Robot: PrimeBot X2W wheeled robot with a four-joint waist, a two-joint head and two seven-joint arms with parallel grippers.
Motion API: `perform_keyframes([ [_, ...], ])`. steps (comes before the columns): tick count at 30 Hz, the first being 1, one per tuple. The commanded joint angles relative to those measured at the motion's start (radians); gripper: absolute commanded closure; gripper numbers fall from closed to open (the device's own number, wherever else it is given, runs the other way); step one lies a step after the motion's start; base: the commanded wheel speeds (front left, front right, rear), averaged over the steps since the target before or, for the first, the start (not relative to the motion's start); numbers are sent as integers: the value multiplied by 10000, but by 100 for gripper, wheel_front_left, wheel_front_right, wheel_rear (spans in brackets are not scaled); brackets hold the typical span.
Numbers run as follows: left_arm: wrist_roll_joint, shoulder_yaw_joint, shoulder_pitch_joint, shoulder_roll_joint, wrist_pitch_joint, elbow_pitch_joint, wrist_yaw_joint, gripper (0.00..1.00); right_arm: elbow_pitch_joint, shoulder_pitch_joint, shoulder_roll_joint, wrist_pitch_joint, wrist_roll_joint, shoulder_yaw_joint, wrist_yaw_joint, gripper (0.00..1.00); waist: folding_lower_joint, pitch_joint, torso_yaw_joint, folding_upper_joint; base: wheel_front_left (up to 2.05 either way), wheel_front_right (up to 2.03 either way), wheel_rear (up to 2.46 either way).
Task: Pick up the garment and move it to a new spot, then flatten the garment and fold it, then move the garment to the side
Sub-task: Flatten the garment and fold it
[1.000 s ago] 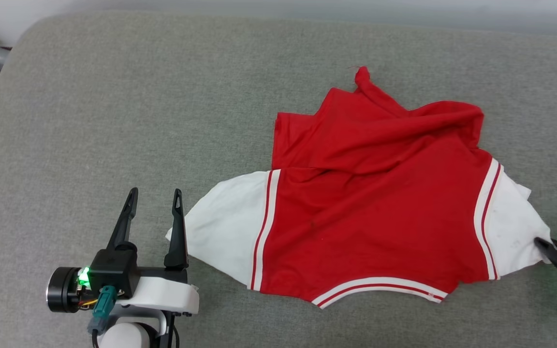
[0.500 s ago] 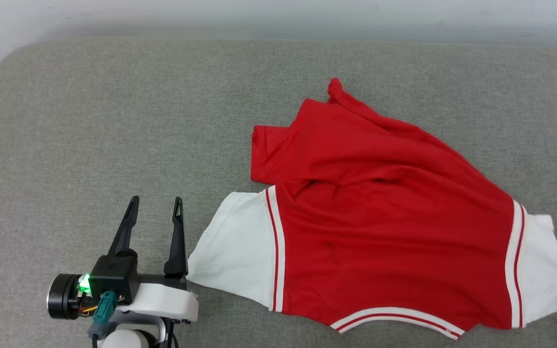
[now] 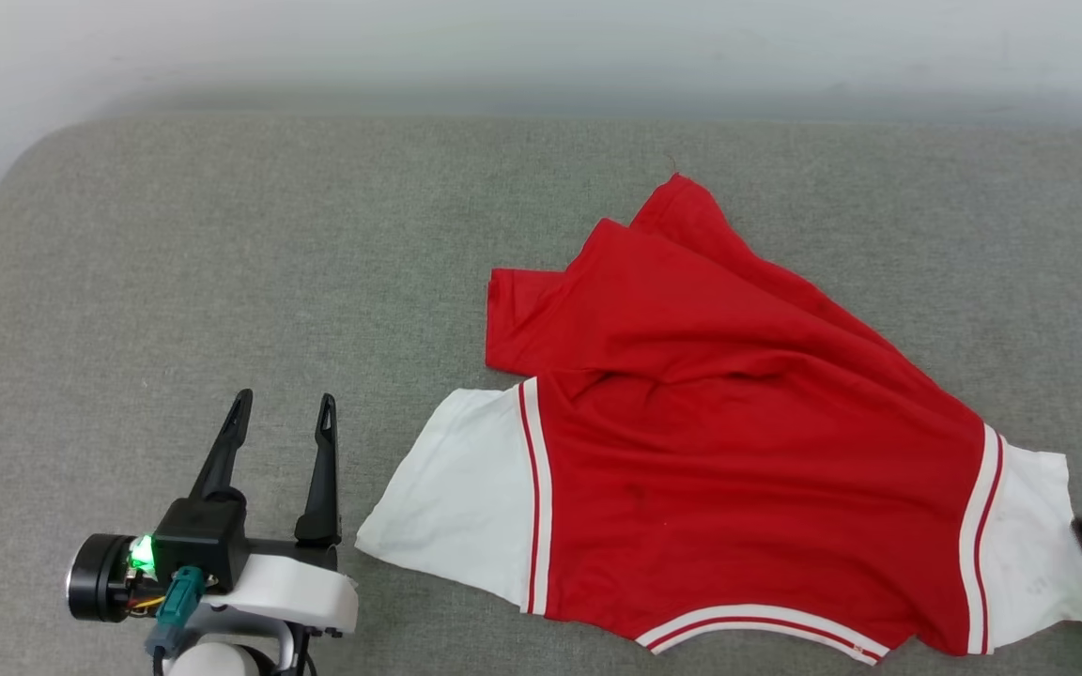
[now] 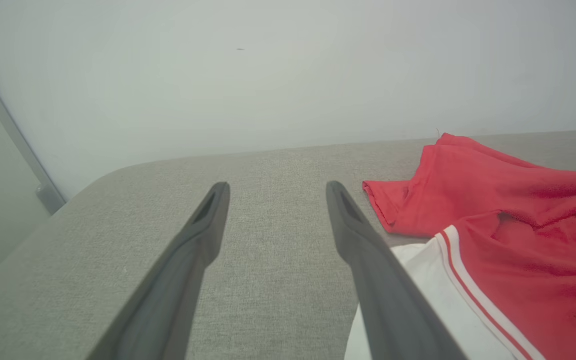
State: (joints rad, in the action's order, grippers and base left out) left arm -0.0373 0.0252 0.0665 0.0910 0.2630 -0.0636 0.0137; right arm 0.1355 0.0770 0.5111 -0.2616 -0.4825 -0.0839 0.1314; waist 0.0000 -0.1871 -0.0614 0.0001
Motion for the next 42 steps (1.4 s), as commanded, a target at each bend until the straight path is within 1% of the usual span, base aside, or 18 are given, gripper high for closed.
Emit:
perform_keyframes([
  [1, 19, -20, 74, 109, 25, -23, 84, 0, -124, -148, -110, 276, 217, -102, -14, 0, 0, 100, 47, -1, 0, 0, 0],
  [4, -99, -3, 286, 380, 25, -188, 417, 0, -579, -305, -563, 1125, 809, -374, -13, 0, 0, 246, 91, -1, 0, 0, 0],
  [7, -238, 164, 611, 814, -44, -467, 786, 0, -1076, -427, -1047, 1897, 1301, -597, -14, 0, 0, 376, 96, -1, 0, 0, 0],
  [11, -960, 642, 1296, 1405, -1027, -540, 1100, 0, -1545, -351, -1603, 2381, 1749, -550, -14, 0, 0, 493, 87, -1, 0, 0, 0],
  [13, -1508, 1022, 1633, 1791, -1838, -465, 1144, 0, -1684, -255, -1789, 2410, 1923, -462, -14, 0, 0, 513, 77, -1, 0, 0, 0],
  [15, -2241, 1699, 2047, 2284, -2672, -276, 1155, 0, -1804, -213, -1930, 2432, 2076, -379, -14, 0, 0, 502, 81, -1, 0, 0, 0],
  [19, -3922, 3101, 2849, 3479, -5052, -18, 1154, 0, -1810, -153, -2121, 2422, 2332, -247, -14, 0, 0, 445, 51, -1, 0, 0, 0],
  [22, -5282, 4079, 3369, 4162, -6989, 194, 1156, 0, -1732, -226, -2205, 2454, 2390, -186, -14, 0, 0, 398, 51, -1, 0, 0, 0],
  [25, -6362, 4751, 3865, 4751, -8603, 288, 1158, 0, -1662, -356, -2271, 2490, 2416, -89, -14, 0, 0, 350, 103, -1, 0, 0, 0],
  [29, -7205, 5572, 4274, 5330, -10111, 211, 1159, 0, -1559, -486, -2286, 2524, 2461, 48, -14, 0, 0, 253, 229, -1, 0, 0, 0],
  [31, -7457, 5936, 4405, 5532, -10543, 125, 1159, 0, -1509, -581, -2281, 2548, 2448, 79, -14, 0, 0, 179, 300, -1, 0, 0, 0],
  [34, -7755, 6440, 4506, 5691, -10919, -106, 1159, 0, -1448, -668, -2267, 2600, 2446, 91, -14, 0, 0, 54, 386, -1, 0, 0, 0],
  [42, -7738, 7497, 4864, 5786, -10811, -1118, 1160, 0, -1320, -951, -2329, 2696, 2392, 235, -14, 0, 0, -380, 628, -1, 0, 0, 0],
])
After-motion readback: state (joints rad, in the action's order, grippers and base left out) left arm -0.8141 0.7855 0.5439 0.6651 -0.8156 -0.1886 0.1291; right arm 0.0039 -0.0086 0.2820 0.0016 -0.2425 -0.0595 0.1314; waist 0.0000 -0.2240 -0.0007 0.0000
